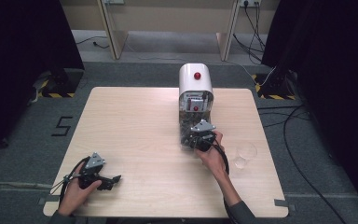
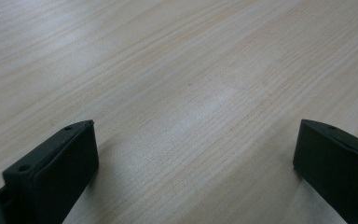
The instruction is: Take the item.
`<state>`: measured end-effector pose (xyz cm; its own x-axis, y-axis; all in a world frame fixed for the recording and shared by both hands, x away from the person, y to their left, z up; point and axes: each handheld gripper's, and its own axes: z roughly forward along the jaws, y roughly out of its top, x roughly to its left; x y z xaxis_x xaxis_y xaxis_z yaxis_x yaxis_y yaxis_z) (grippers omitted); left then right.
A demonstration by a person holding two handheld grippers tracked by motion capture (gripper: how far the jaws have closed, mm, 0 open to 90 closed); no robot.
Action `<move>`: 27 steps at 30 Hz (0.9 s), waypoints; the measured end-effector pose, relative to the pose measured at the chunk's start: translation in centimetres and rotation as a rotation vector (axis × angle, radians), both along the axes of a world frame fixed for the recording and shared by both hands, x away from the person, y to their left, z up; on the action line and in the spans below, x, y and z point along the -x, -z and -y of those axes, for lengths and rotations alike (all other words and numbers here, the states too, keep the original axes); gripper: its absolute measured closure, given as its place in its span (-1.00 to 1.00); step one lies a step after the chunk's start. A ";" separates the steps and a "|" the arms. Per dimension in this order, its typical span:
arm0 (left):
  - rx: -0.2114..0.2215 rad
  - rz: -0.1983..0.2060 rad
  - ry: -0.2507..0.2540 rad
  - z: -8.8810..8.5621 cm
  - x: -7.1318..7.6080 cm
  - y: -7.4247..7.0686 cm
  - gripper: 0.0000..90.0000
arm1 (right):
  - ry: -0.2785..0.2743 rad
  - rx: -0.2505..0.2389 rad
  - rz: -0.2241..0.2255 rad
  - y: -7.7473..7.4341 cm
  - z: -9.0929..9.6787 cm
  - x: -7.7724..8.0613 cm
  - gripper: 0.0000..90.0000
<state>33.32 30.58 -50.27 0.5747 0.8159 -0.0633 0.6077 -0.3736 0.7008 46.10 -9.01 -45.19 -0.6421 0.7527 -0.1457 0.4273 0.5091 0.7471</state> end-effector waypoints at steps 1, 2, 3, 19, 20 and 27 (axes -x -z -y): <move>0.000 0.000 0.000 0.0 0.0 0.0 -1.00 | 0.001 0.004 -0.001 0.1 -0.1 -0.1 0.25; 0.000 0.000 0.000 0.0 0.0 0.0 -1.00 | 0.001 0.005 -0.004 0.2 -0.1 -0.3 0.26; 0.000 0.000 0.000 0.0 0.0 0.0 -1.00 | 0.000 0.007 -0.004 0.3 -0.2 -0.4 0.30; 0.000 -0.001 0.001 0.0 0.0 0.0 -1.00 | -0.057 -0.027 0.084 -2.6 0.4 0.8 0.71; 0.000 0.000 0.000 0.0 0.0 0.0 -1.00 | -0.059 -0.032 0.091 -2.8 0.5 0.8 0.71; 0.000 0.000 0.000 0.0 0.0 0.0 -1.00 | -0.063 -0.075 0.102 -4.1 1.3 1.5 0.72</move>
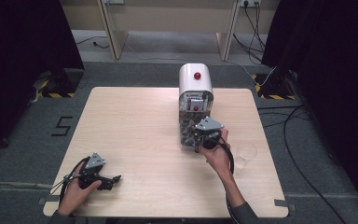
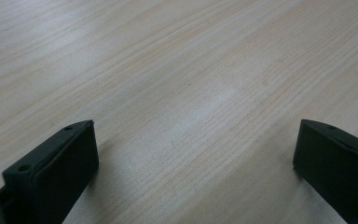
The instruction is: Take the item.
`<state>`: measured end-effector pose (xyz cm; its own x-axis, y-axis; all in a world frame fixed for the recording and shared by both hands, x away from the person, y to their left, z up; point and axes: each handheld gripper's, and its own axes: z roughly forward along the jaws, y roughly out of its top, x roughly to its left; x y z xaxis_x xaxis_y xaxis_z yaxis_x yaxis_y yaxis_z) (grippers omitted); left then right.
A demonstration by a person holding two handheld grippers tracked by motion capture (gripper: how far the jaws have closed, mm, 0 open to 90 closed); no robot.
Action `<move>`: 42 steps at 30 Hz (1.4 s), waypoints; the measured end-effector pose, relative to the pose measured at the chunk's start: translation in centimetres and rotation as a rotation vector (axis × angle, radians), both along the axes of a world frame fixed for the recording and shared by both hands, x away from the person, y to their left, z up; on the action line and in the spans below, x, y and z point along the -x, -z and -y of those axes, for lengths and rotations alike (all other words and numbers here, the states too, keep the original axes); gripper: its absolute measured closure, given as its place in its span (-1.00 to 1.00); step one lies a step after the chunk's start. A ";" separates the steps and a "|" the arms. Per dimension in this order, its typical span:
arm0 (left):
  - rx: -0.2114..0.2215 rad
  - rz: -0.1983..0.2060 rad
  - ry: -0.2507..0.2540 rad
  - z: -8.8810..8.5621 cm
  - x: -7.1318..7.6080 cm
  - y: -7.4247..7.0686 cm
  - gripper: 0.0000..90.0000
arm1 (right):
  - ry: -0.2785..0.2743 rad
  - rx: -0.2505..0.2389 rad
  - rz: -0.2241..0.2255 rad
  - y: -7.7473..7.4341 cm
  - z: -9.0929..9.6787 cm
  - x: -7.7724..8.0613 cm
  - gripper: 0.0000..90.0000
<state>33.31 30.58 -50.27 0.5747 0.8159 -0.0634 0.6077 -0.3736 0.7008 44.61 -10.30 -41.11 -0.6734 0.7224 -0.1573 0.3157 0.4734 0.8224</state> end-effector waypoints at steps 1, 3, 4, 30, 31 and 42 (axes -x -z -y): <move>0.000 0.000 0.000 0.0 0.0 0.0 -1.00 | -0.004 -0.016 -0.002 -0.1 0.1 0.1 0.72; 0.000 0.000 0.000 0.0 0.0 0.0 -1.00 | 0.000 -0.023 0.004 -0.3 0.3 0.2 0.72; 0.000 0.000 0.000 0.0 0.0 0.0 -1.00 | 0.004 -0.034 0.000 -0.4 0.4 0.3 0.72; 0.000 0.000 0.000 0.0 0.0 0.0 -1.00 | 0.016 -0.058 0.054 -3.0 2.6 2.4 0.72; 0.000 0.000 0.000 0.0 0.0 0.0 -1.00 | 0.021 -0.058 0.052 -3.0 2.8 2.4 0.72; 0.001 0.000 0.002 0.0 0.0 0.0 -1.00 | 0.037 -0.070 0.048 -3.3 4.4 3.6 0.72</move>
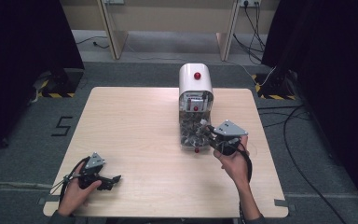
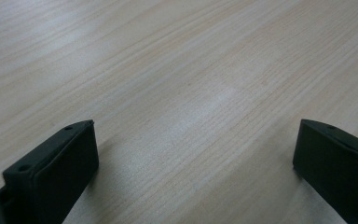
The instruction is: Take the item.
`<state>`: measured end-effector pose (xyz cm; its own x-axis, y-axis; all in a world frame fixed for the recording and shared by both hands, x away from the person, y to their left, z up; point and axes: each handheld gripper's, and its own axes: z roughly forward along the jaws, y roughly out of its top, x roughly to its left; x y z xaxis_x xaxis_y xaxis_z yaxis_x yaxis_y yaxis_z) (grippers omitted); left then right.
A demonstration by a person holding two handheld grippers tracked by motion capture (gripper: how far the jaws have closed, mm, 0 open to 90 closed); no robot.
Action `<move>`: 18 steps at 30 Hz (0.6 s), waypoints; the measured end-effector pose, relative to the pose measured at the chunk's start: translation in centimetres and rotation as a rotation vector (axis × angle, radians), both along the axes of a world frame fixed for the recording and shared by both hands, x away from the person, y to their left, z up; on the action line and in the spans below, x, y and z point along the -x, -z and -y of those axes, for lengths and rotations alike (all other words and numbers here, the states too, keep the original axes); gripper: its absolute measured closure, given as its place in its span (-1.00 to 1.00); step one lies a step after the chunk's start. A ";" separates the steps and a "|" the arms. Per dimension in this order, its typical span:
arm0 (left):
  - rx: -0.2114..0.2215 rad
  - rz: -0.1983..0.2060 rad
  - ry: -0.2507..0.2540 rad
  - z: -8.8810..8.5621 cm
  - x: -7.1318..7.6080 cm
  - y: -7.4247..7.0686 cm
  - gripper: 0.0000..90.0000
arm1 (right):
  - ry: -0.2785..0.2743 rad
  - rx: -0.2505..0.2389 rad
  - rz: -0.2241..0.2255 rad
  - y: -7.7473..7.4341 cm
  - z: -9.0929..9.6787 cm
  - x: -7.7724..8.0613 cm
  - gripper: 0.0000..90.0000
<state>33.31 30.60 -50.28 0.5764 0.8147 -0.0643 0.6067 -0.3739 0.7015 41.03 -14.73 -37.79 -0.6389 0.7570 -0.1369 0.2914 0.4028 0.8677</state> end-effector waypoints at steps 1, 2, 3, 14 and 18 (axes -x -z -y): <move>0.000 0.000 0.000 0.0 0.0 0.0 -1.00 | 0.001 0.002 0.001 0.0 0.2 0.1 0.72; 0.000 0.000 0.000 0.0 0.0 0.0 -1.00 | 0.003 0.002 0.006 0.0 0.4 0.2 0.72; 0.000 0.000 0.000 0.0 0.0 0.0 -1.00 | 0.006 -0.001 0.000 0.0 0.6 0.3 0.72; 0.000 0.000 0.000 0.0 0.0 0.0 -1.00 | 0.021 0.000 -0.008 -0.2 2.1 0.6 0.72; 0.000 0.000 0.000 0.0 0.0 0.0 -1.00 | 0.030 0.002 -0.018 -0.1 2.7 0.8 0.72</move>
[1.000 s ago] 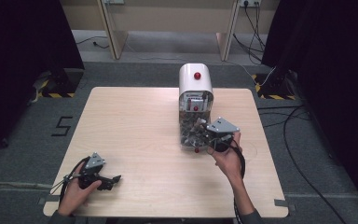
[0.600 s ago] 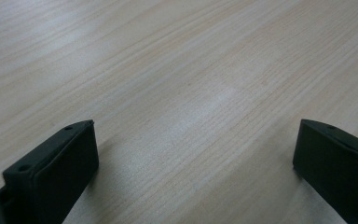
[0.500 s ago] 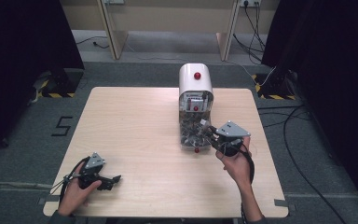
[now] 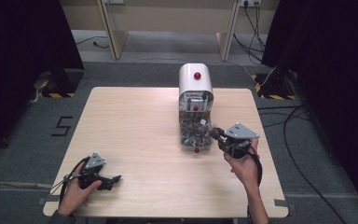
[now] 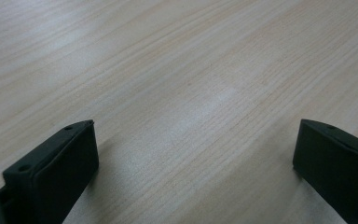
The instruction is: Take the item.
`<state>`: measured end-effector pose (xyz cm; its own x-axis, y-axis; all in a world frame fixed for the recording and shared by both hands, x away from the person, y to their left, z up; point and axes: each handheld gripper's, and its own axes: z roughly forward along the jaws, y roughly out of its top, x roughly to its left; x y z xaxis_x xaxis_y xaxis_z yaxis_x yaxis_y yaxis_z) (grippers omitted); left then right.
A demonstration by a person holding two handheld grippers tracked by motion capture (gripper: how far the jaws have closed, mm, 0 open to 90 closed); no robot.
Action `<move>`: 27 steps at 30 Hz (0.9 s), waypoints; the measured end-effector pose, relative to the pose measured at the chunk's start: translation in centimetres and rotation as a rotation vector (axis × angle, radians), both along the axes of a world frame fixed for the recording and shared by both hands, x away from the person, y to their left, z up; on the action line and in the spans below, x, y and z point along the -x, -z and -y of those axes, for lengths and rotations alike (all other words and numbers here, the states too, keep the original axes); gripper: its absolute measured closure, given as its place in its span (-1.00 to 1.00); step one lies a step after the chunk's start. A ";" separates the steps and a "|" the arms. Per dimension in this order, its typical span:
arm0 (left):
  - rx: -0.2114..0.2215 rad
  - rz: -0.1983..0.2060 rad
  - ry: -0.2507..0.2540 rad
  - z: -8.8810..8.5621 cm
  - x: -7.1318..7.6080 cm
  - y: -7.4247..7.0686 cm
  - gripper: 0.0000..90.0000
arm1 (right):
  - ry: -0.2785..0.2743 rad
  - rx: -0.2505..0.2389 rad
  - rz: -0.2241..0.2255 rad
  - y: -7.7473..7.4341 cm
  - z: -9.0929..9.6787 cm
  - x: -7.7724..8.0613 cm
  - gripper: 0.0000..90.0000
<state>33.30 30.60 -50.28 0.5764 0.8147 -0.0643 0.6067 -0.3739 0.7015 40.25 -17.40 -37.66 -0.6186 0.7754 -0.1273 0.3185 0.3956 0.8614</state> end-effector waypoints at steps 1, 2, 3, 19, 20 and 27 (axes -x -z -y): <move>0.000 0.000 0.000 0.0 0.0 0.0 -1.00 | 0.003 0.002 0.004 0.0 0.2 0.0 0.72; 0.000 0.000 0.000 0.0 0.0 0.0 -1.00 | 0.007 0.002 0.005 0.0 0.4 0.1 0.72; 0.000 0.000 0.000 0.0 0.0 0.0 -1.00 | 0.017 -0.008 -0.006 0.0 0.6 0.2 0.72; 0.000 0.000 0.000 0.0 0.0 0.0 -1.00 | 0.076 -0.016 0.011 -0.8 4.2 1.6 0.72; 0.000 0.000 0.000 0.0 0.0 0.0 -1.00 | 0.083 -0.019 0.009 -0.8 4.5 1.7 0.72; 0.000 0.000 0.000 0.0 0.0 0.0 -1.00 | 0.118 -0.018 -0.009 -0.2 6.1 2.1 0.72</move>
<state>33.30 30.60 -50.28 0.5764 0.8146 -0.0643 0.6067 -0.3739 0.7015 38.15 -23.50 -37.42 -0.5240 0.8449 -0.1077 0.3693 0.3393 0.8651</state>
